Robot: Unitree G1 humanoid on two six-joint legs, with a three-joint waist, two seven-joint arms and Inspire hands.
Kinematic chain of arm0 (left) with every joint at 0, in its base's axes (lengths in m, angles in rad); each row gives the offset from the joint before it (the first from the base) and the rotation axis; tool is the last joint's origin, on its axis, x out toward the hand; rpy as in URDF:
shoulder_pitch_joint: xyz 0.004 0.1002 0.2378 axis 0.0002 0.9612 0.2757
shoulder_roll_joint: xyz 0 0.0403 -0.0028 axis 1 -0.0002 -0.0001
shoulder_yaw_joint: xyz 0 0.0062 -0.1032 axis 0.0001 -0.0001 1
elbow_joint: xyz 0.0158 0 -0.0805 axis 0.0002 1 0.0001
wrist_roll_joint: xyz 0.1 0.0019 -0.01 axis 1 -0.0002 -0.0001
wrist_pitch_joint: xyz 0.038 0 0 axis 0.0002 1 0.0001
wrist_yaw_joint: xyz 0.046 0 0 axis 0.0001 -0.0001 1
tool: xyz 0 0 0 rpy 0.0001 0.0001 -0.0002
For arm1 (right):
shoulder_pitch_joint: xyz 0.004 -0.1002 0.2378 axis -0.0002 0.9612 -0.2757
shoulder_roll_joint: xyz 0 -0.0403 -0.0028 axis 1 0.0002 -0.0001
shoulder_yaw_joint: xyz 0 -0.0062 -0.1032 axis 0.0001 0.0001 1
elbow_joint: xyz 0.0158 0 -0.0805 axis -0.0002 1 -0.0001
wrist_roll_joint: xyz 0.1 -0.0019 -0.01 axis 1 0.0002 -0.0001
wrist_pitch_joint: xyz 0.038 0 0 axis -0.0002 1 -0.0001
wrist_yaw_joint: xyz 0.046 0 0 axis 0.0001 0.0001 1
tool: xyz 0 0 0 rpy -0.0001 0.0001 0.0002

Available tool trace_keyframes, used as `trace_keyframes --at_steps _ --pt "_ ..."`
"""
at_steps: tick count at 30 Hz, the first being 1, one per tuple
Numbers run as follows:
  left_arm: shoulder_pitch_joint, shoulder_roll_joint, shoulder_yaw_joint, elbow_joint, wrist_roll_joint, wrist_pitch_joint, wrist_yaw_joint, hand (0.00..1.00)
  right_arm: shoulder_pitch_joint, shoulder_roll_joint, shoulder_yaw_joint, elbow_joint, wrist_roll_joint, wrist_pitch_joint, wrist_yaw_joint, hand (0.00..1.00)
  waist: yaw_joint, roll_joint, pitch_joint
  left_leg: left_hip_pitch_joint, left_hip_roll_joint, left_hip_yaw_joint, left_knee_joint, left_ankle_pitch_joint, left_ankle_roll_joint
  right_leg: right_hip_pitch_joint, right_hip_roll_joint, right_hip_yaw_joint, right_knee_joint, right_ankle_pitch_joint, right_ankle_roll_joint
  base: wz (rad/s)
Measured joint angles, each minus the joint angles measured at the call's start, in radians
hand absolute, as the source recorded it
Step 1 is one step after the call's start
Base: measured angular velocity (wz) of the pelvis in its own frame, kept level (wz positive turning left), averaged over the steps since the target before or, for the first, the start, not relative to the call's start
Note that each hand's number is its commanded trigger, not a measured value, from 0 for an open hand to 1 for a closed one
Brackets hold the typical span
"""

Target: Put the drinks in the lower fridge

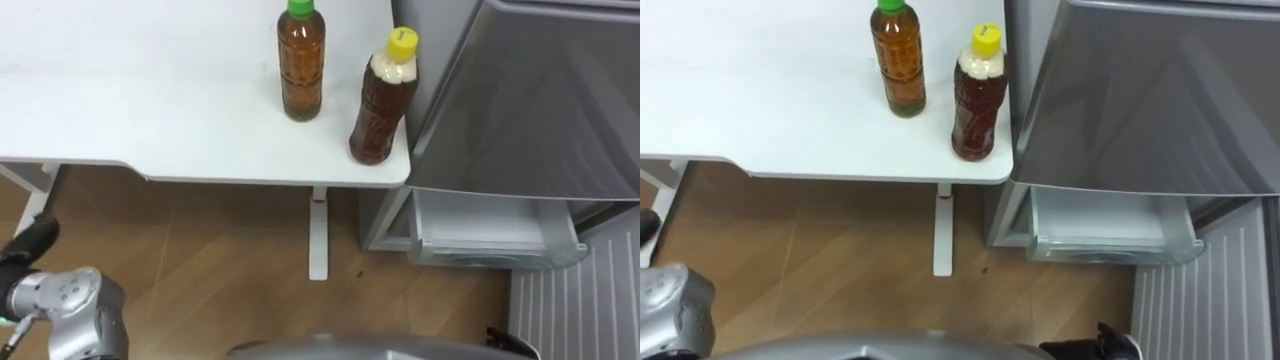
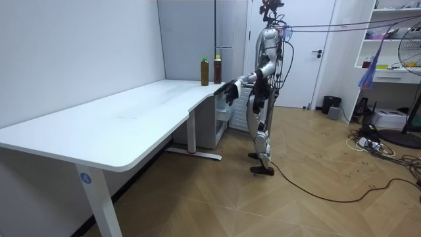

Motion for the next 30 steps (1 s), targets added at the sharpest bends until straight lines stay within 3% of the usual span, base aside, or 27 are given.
trace_keyframes --at_steps 2,9,14,18,20,23,27,30 --pt "0.000 0.021 0.000 -0.043 0.042 -0.016 0.000 0.00 0.003 -0.001 0.001 -0.001 -0.005 -0.008 0.006 0.00 -0.001 0.000 0.0000 0.001 0.000 0.000 0.000 0.001 -0.001 0.000 0.000 0.001 0.000 0.000 -0.001 -0.03" --pt "0.000 0.021 -0.002 -0.222 0.052 -0.023 0.002 0.00 0.007 -0.001 0.001 0.003 0.018 -0.021 0.014 0.00 -0.004 0.003 0.0008 -0.003 0.000 -0.002 -0.003 0.001 -0.001 -0.004 0.002 0.000 -0.001 0.000 -0.001 0.00" --pt "0.000 0.021 -0.002 -0.324 0.189 -0.024 -0.037 0.00 0.007 -0.007 -0.001 0.017 0.010 -0.041 0.038 0.00 -0.010 0.008 0.0027 -0.003 -0.001 -0.002 -0.003 0.001 -0.001 -0.003 0.003 0.008 -0.004 0.000 -0.001 0.00" --pt "0.000 0.025 -0.007 -0.472 0.199 -0.024 -0.070 0.00 0.001 -0.008 -0.001 0.023 0.004 -0.045 0.041 0.00 -0.032 0.013 0.0052 -0.004 -0.005 -0.003 -0.003 0.001 -0.001 0.002 0.001 0.012 -0.018 0.000 -0.001 -0.01" --pt "-0.004 0.032 -0.026 -0.541 0.218 -0.034 -0.121 0.00 0.001 -0.013 -0.002 0.042 0.005 -0.063 0.041 0.00 -0.038 0.019 0.0101 0.003 -0.005 -0.002 -0.003 0.001 -0.001 0.008 0.000 0.015 -0.018 0.000 -0.001 -0.04" --pt "-0.023 0.034 -0.075 -0.554 0.296 -0.036 -0.197 0.00 -0.010 -0.015 0.000 0.046 0.005 -0.074 0.040 0.00 -0.043 0.022 0.0175 -0.002 -0.006 -0.001 -0.001 0.001 -0.001 0.005 -0.001 0.014 -0.017 0.000 -0.001 0.01" --pt "-0.042 0.034 -0.155 -0.599 0.301 -0.026 -0.332 0.00 -0.050 -0.015 0.019 0.084 0.014 -0.071 0.043 0.00 -0.056 0.015 0.0157 -0.018 -0.005 -0.002 0.000 0.001 0.000 -0.009 -0.001 0.011 -0.017 0.000 -0.001 0.03" --pt "-0.046 0.035 -0.172 -0.658 0.251 -0.020 -0.413 0.00 -0.059 -0.018 0.021 0.093 0.018 -0.071 0.060 0.00 -0.068 0.013 0.0137 -0.018 -0.004 -0.002 -0.001 0.001 0.000 -0.010 0.000 0.012 -0.017 0.000 -0.001 0.00"
